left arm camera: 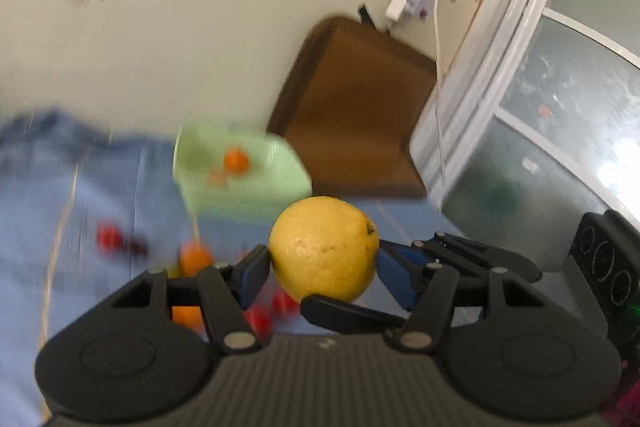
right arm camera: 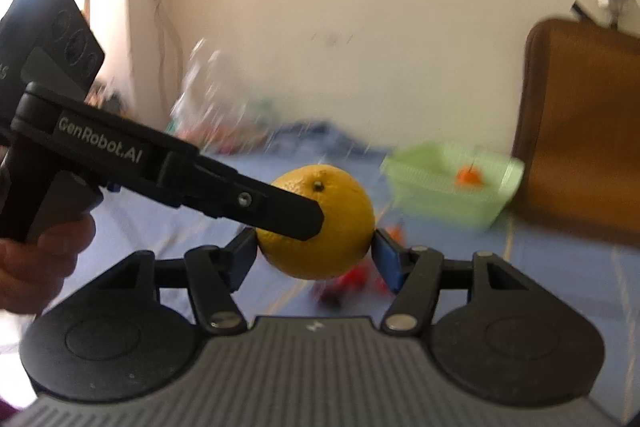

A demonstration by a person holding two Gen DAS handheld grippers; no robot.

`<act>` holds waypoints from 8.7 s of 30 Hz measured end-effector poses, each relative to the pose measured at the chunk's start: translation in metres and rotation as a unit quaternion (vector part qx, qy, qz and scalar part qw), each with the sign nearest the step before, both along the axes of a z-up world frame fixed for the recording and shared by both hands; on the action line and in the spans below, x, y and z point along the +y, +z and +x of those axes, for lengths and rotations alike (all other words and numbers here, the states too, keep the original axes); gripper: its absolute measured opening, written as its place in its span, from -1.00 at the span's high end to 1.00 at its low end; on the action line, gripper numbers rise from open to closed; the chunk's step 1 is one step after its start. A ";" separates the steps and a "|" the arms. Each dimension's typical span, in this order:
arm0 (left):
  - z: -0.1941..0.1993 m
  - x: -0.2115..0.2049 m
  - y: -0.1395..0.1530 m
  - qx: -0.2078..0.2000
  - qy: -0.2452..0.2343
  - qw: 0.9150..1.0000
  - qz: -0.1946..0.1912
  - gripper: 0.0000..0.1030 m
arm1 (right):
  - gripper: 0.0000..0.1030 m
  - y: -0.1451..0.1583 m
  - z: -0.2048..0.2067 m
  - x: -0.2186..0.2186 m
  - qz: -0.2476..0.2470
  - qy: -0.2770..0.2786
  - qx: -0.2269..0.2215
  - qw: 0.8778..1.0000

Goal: Organize fruits

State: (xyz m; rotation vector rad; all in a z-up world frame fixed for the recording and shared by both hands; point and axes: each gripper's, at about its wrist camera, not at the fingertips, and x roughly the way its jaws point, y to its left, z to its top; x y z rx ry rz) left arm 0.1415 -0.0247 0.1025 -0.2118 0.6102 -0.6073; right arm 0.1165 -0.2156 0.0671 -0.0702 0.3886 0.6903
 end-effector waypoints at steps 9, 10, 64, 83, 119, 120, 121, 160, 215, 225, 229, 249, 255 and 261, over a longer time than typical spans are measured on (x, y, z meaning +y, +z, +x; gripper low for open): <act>0.144 -0.037 -0.016 0.066 0.016 0.998 0.001 -0.12 | -0.26 0.012 0.135 -0.006 -0.029 -0.057 0.011 0.998; 0.154 -0.039 -0.022 0.076 0.020 0.997 0.000 -0.11 | -0.26 0.008 0.147 -0.007 -0.035 -0.060 0.017 0.997; -0.102 0.034 -0.104 0.003 0.229 0.961 0.154 -0.28 | -0.26 -0.065 -0.052 -0.017 0.100 -0.162 0.098 0.977; -0.101 0.026 -0.105 -0.004 0.241 0.951 0.191 -0.28 | -0.26 -0.064 -0.056 -0.016 0.097 -0.155 0.086 0.980; -0.104 0.028 -0.103 -0.013 0.227 0.958 0.174 -0.27 | -0.15 -0.063 -0.057 -0.012 0.086 -0.152 0.086 0.981; -0.104 0.028 -0.103 -0.013 0.225 0.959 0.173 -0.27 | -0.12 -0.063 -0.057 -0.012 0.085 -0.152 0.087 0.981; -0.104 0.028 -0.103 -0.013 0.224 0.959 0.171 -0.27 | -0.10 -0.064 -0.056 -0.011 0.082 -0.153 0.090 0.981; -0.017 0.029 -0.089 -0.075 -0.027 0.964 0.253 0.27 | 0.45 -0.058 0.007 0.032 -0.027 -0.063 0.099 0.993; 0.136 -0.019 -0.024 -0.027 0.094 0.981 0.170 0.11 | 0.21 -0.023 0.156 -0.030 0.019 -0.170 -0.012 0.985; -0.011 0.088 -0.021 -0.047 0.161 0.978 0.123 0.10 | 0.22 -0.020 0.040 -0.029 0.053 -0.109 0.005 0.993; -0.049 0.105 -0.054 -0.024 0.169 0.977 0.129 0.10 | 0.23 -0.037 -0.004 -0.011 0.051 -0.075 0.030 0.995; -0.084 0.066 -0.102 -0.016 0.197 0.959 0.204 0.05 | 0.24 -0.067 -0.036 0.008 0.051 -0.115 0.109 0.986; -0.085 0.064 -0.102 -0.021 0.198 0.957 0.211 0.04 | 0.24 -0.067 -0.034 0.007 0.053 -0.116 0.109 0.986; -0.084 0.064 -0.102 -0.021 0.199 0.957 0.211 0.02 | 0.24 -0.067 -0.034 0.007 0.054 -0.116 0.109 0.986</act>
